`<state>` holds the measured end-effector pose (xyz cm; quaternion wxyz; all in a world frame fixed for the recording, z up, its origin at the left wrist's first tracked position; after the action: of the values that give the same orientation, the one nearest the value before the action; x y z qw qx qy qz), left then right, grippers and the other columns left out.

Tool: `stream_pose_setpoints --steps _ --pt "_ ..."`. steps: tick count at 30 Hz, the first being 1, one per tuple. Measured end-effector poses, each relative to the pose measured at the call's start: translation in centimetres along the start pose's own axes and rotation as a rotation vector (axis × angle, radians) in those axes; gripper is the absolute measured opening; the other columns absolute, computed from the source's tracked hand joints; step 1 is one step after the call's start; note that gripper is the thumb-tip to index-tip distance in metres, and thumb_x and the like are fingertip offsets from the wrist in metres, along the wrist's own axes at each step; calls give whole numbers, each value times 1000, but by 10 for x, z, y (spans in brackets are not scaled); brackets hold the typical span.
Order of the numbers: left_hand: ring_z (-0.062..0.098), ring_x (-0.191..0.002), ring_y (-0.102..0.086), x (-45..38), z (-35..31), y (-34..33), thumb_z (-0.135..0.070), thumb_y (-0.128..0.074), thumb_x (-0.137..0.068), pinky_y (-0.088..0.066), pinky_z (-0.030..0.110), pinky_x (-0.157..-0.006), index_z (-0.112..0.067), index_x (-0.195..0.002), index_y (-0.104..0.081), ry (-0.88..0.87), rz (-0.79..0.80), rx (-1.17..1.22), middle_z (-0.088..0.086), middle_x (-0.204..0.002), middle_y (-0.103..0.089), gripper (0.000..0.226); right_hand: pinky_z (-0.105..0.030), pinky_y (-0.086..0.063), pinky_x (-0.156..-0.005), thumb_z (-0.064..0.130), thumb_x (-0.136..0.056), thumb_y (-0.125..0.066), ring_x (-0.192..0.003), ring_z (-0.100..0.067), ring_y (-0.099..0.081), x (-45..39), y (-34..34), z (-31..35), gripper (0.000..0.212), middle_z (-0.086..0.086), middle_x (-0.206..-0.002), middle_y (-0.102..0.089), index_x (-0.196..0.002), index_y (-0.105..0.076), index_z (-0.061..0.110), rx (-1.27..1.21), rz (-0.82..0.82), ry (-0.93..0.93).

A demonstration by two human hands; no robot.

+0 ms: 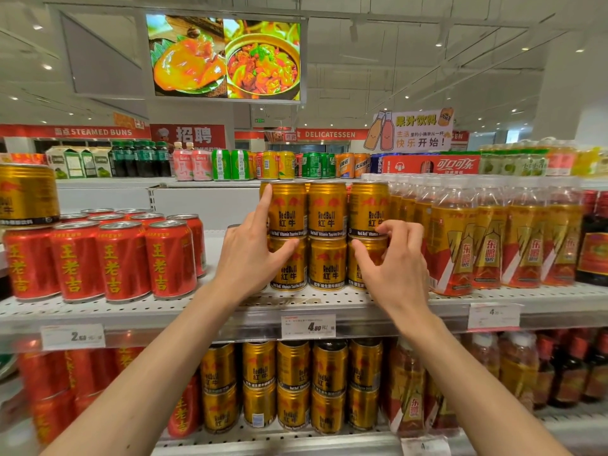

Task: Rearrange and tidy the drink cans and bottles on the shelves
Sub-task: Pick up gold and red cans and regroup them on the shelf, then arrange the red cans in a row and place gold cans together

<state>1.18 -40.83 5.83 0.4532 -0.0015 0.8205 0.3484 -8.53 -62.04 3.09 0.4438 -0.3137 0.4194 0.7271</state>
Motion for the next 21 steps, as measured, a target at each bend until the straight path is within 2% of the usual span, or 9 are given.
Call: stream_pose_setpoints --steps 4,8,11,14,16,18,19,21 --pt "26 -116 -66 0 1 -1 -54 -66 -93 -50 58 -105 -33 -164 1 0 -6 1 5 -147 -57 100 -24 -41 -60 51 -91 -65 -75 -17 -58 -4 -2 -4 43 1 -112 -49 -110 -44 19 -9 34 -56" --pt "24 -115 -67 0 2 -2 -55 -65 -93 -47 58 -108 -32 -164 2 -5 -10 -11 3 -147 -58 100 -17 -33 -57 43 -94 -63 -78 -17 -57 -4 -2 -3 35 1 -106 -55 -110 -44 19 -55 51 -65" --pt "23 -115 -66 0 1 -3 -54 -63 -94 -40 55 -114 -29 -164 2 -9 -20 -36 1 -148 -57 99 -16 -31 -58 40 -95 -63 -78 -17 -56 -1 -2 -3 30 1 -105 -56 -107 -45 19 -61 67 -74" --pt "23 -122 -59 1 0 -4 -52 -63 -94 -39 51 -113 -26 -165 -1 -20 -29 -57 1 -144 -59 97 -13 -33 -62 36 -95 -63 -79 -18 -58 4 -2 -4 25 1 -112 -54 -106 -47 20 -71 115 -65" --pt "23 -127 -53 5 1 -2 -47 -66 -95 -40 48 -113 -24 -165 -11 -5 -43 -52 1 -145 -56 92 -22 -44 -69 35 -95 -63 -84 -18 -61 9 -1 -5 23 1 -128 -51 -107 -50 22 -94 155 -64" --pt "20 -133 -48 16 0 3 -35 -69 -95 -37 41 -116 -20 -159 -33 -7 -121 -31 2 -147 -54 75 -35 -54 -81 37 -94 -64 -90 -16 -64 18 3 -6 24 3 -141 -43 -112 -54 24 -104 195 -66" --pt "18 -131 -48 26 -2 8 -28 -71 -94 -37 36 -114 -18 -151 -46 -16 -186 -19 3 -143 -56 63 -39 -55 -84 38 -94 -64 -94 -15 -64 23 6 -6 25 6 -142 -41 -113 -55 26 -111 208 -57" --pt "13 -114 -55 49 -5 15 -18 -72 -92 -45 30 -102 -15 -131 -61 -11 -295 19 2 -123 -64 41 -39 -58 -84 37 -93 -64 -96 -10 -63 36 15 -4 24 10 -133 -45 -114 -58 27 -161 211 -22"
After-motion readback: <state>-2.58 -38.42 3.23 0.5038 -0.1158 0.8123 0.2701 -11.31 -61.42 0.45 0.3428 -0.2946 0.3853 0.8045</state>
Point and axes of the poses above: each hand's wrist, its own x-axis away from the middle knuckle, its own y-axis out of the back of the hand, z = x × y, the point moved 4 cm from there along -x, towards the middle knuckle
